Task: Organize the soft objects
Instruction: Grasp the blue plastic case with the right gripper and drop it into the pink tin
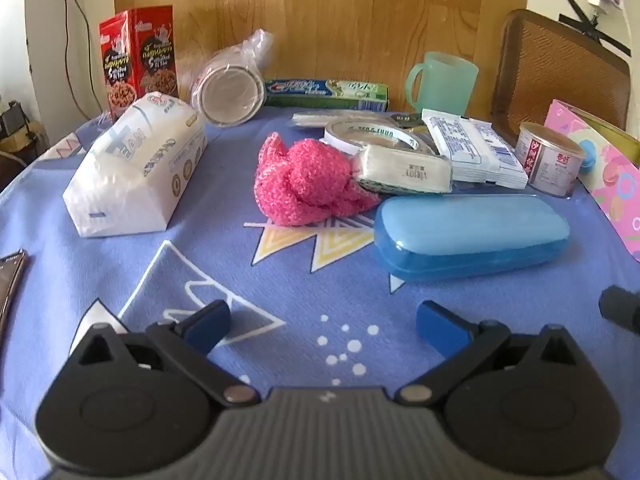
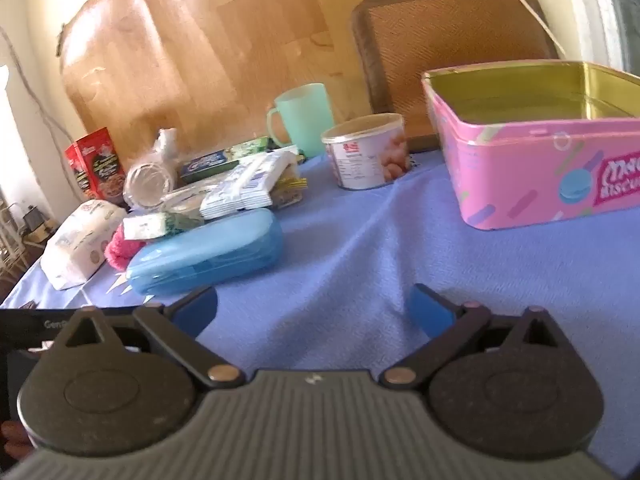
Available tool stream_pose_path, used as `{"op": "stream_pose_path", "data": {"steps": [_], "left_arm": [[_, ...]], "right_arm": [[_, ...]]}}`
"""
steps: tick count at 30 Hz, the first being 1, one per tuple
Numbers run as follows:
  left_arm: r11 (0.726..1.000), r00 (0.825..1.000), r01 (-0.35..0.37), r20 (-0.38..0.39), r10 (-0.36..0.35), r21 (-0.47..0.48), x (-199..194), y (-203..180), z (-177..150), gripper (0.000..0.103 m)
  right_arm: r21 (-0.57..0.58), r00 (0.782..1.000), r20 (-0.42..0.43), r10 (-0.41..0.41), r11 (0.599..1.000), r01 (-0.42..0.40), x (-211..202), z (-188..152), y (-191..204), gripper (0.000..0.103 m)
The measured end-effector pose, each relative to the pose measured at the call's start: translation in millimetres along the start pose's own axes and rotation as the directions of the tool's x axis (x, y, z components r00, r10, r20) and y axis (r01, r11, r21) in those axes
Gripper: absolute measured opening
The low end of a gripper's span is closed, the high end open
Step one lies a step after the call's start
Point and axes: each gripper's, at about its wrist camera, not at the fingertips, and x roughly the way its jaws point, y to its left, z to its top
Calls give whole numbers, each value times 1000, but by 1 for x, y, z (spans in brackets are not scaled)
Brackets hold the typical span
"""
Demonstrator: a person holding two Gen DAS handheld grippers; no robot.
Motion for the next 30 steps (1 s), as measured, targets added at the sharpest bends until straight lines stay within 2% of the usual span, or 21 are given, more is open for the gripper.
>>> {"op": "stream_pose_path", "data": {"steps": [2, 3, 4, 7, 8, 10, 12, 14, 17, 21, 24, 25, 28, 30], "left_arm": [[1000, 999, 7, 33, -7, 22, -2, -3, -5, 103], [999, 999, 40, 25, -40, 5, -1, 1, -2, 103], [998, 997, 52, 49, -53, 18, -8, 3, -5, 103], [993, 993, 117, 16, -117, 24, -9, 15, 2, 103], [991, 991, 133, 18, -133, -13, -13, 22, 3, 103], [961, 970, 245, 29, -243, -129, -15, 45, 11, 103], [929, 948, 319, 68, -312, -186, -17, 56, 29, 103], [909, 931, 365, 94, -352, -203, -15, 59, 45, 103], [883, 903, 430, 92, -420, -188, -2, 49, 57, 102], [867, 891, 452, 62, -450, -208, 21, 32, 57, 89], [840, 865, 486, -4, -502, -243, 35, 30, 51, 72], [835, 862, 489, -3, -506, -250, 35, 30, 47, 72], [845, 868, 484, 4, -496, -228, 17, 25, 39, 72], [848, 865, 496, 16, -502, -187, 0, 22, 31, 78]], "right_arm": [[-2, 1000, 7, 13, 1000, -13, 1, 6, -5, 85], [-46, 999, 38, 27, 999, -26, -5, 8, 3, 82], [-78, 1000, 19, 10, 997, -8, -1, 8, 11, 81], [-71, 998, 30, 53, 996, -50, -1, 16, 8, 80], [-72, 998, 25, 60, 996, -58, 0, 20, 10, 80], [-82, 995, -7, 98, 992, -99, 6, 29, 12, 80], [-115, 990, -27, 136, 984, -138, 10, 35, 15, 80], [-147, 985, -54, 162, 975, -168, 16, 39, 20, 80], [-204, 976, -109, 188, 957, -207, 28, 43, 28, 84], [-227, 954, -194, 229, 935, -271, 48, 43, 32, 87], [-226, 933, -270, 238, 926, -302, 63, 34, 38, 88], [-235, 938, -262, 228, 927, -291, 60, 30, 40, 88], [-261, 948, -233, 217, 925, -276, 38, 21, 48, 88], [-272, 947, -223, 230, 919, -287, 15, 16, 52, 88]]}}
